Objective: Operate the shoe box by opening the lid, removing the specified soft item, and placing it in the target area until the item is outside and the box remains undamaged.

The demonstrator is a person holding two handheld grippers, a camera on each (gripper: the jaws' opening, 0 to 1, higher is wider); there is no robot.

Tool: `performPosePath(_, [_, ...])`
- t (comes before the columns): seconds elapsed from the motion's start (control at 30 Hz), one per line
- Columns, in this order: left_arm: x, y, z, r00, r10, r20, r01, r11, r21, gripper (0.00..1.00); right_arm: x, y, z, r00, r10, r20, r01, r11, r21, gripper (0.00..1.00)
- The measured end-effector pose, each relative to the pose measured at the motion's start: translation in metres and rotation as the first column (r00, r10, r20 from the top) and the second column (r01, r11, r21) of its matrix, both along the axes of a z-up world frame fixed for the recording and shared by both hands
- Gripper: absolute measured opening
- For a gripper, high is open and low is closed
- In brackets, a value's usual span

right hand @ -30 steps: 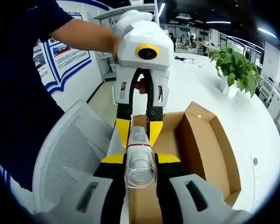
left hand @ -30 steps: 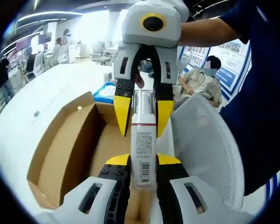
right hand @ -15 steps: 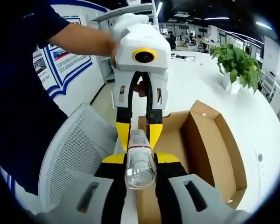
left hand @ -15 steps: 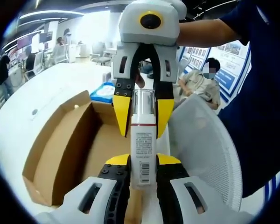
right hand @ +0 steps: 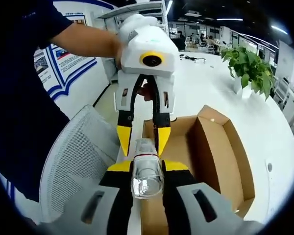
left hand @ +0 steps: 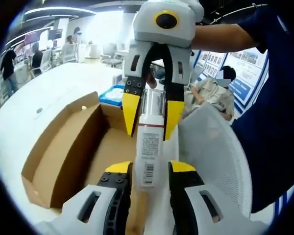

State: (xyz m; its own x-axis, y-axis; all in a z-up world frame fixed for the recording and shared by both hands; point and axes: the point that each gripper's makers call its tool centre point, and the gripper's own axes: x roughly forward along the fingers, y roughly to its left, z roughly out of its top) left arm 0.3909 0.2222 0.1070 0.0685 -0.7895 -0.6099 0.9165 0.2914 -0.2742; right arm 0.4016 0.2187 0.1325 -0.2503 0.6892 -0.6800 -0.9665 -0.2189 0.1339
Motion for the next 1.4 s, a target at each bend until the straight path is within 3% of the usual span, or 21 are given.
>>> performPosePath(0.3, [0.002, 0.019, 0.010, 0.998, 0.055, 0.037, -0.055, 0.998, 0.001, 0.32, 0.012, -0.015, 0.000, 0.999, 0.004, 0.047, -0.001, 0.998, -0.057, 0.19])
performPosePath(0.53, [-0.001, 0.059, 0.010, 0.984, 0.166, 0.067, -0.169, 0.985, 0.041, 0.33, 0.022, -0.027, 0.006, 0.997, -0.007, 0.076, 0.014, 0.996, -0.087, 0.19])
performPosePath(0.8, [-0.012, 0.084, 0.011, 0.965, 0.250, 0.079, -0.254, 0.966, 0.044, 0.34, 0.032, -0.048, 0.009, 0.993, -0.007, 0.118, 0.024, 0.990, -0.137, 0.19])
performPosePath(1.07, [-0.005, 0.110, 0.001, 0.922, 0.378, 0.086, -0.384, 0.921, 0.066, 0.31, 0.050, -0.071, 0.016, 0.989, -0.035, 0.147, 0.060, 0.984, -0.170, 0.19])
performPosePath(1.13, [-0.005, 0.119, -0.007, 0.910, 0.407, 0.080, -0.413, 0.904, 0.107, 0.27, 0.054, -0.076, 0.018, 0.987, -0.048, 0.154, 0.075, 0.982, -0.172, 0.19])
performPosePath(1.17, [-0.006, 0.118, -0.010, 0.912, 0.401, 0.083, -0.408, 0.906, 0.110, 0.26, 0.056, -0.079, 0.018, 0.986, -0.053, 0.156, 0.080, 0.981, -0.175, 0.19])
performPosePath(1.2, [-0.005, 0.126, -0.016, 0.903, 0.420, 0.085, -0.429, 0.890, 0.156, 0.24, 0.057, -0.082, 0.018, 0.985, -0.057, 0.161, 0.085, 0.980, -0.178, 0.19])
performPosePath(1.3, [-0.005, 0.132, -0.028, 0.878, 0.476, 0.047, -0.475, 0.859, 0.190, 0.19, 0.061, -0.089, 0.019, 0.984, -0.065, 0.167, 0.096, 0.978, -0.184, 0.19])
performPosePath(1.33, [-0.004, 0.131, -0.029, 0.881, 0.470, 0.054, -0.471, 0.863, 0.182, 0.19, 0.063, -0.092, 0.019, 0.983, -0.071, 0.171, 0.103, 0.977, -0.186, 0.19])
performPosePath(1.4, [-0.006, 0.128, -0.032, 0.870, 0.492, 0.025, -0.488, 0.854, 0.178, 0.20, 0.066, -0.098, 0.021, 0.981, -0.083, 0.177, 0.117, 0.975, -0.187, 0.19])
